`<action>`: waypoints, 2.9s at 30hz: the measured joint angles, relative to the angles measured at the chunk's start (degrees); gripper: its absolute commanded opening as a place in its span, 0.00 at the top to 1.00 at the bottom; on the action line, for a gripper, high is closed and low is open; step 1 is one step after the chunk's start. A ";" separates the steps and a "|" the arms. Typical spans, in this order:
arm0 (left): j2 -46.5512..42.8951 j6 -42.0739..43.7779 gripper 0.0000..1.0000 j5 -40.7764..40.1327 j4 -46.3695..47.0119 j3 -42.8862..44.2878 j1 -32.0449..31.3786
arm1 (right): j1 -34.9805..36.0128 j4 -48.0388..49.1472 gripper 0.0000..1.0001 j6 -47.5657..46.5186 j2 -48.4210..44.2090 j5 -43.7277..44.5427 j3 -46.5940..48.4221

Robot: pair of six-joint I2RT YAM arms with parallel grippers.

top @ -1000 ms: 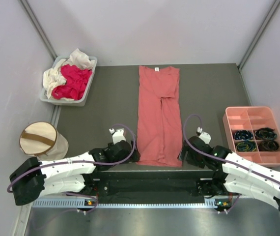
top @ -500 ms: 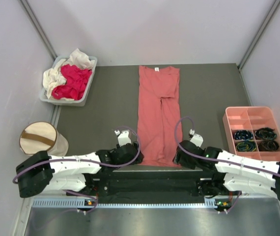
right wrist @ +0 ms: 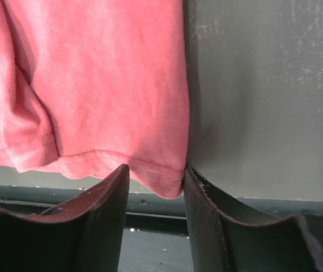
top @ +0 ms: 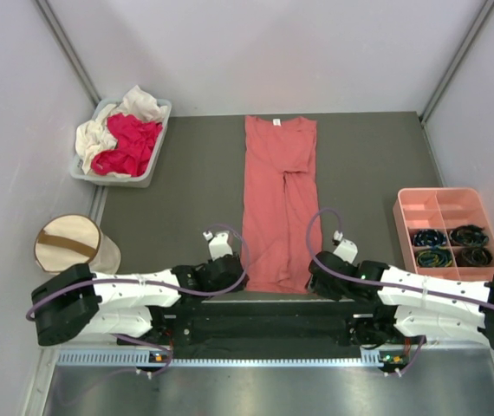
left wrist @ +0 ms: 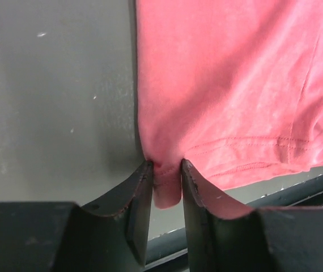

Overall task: Fold and stack the t-shirts
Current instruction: Grab the bottom of the folded rectangular tshirt with both arms, then fold the folded rectangular tshirt in 1/3 of the way

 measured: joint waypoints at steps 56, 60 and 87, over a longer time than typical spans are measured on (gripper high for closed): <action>34.34 27.96 1.00 1.42 9.05 42.40 26.03 | -25.24 20.83 1.00 -38.82 33.31 9.25 34.49; 40.09 29.29 1.00 3.30 9.53 48.30 26.88 | -27.58 22.56 1.00 -40.83 38.42 7.82 39.56; 52.46 32.00 1.00 8.72 9.55 58.29 35.15 | -37.53 24.33 1.00 -44.44 53.44 1.38 51.58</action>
